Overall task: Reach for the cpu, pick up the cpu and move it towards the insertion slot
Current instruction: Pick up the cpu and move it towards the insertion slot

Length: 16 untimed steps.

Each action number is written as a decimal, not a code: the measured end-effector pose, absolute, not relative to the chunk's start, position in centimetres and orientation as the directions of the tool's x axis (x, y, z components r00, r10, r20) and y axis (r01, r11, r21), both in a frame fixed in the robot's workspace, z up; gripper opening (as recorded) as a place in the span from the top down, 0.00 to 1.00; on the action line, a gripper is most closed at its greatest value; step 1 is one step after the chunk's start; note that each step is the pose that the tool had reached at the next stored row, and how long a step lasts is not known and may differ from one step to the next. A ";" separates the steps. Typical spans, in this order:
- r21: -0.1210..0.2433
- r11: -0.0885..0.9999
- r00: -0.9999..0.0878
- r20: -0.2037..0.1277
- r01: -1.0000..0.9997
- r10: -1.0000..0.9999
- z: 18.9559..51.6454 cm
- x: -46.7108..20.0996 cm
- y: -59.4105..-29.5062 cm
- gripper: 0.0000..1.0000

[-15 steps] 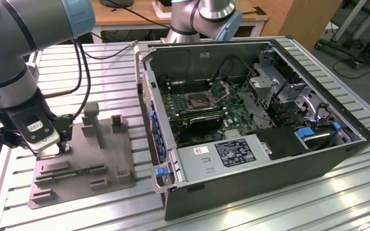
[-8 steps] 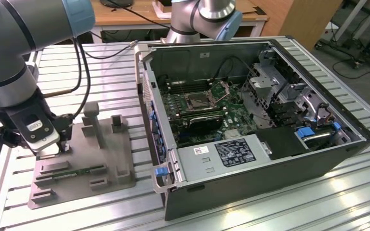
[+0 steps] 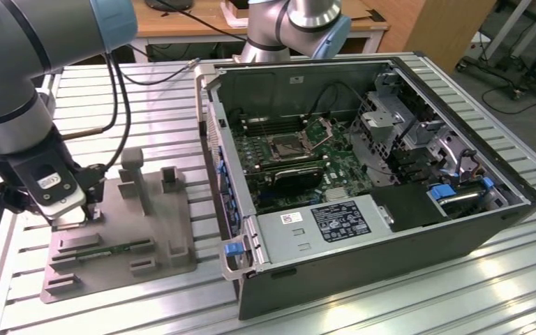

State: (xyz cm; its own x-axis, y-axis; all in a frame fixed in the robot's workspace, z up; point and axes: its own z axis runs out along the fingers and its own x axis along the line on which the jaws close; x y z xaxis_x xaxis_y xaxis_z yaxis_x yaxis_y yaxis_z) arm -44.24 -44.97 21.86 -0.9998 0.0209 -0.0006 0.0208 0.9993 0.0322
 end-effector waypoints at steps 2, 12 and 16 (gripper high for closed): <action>0.032 0.999 -1.000 -0.001 0.021 0.021 21.9 -44.2 -45.0 0.45; 0.032 0.999 -1.000 -0.001 0.021 0.021 22.1 -44.2 -45.0 0.45; 0.032 0.999 -1.000 -0.001 0.021 0.021 22.3 -44.2 -45.0 0.45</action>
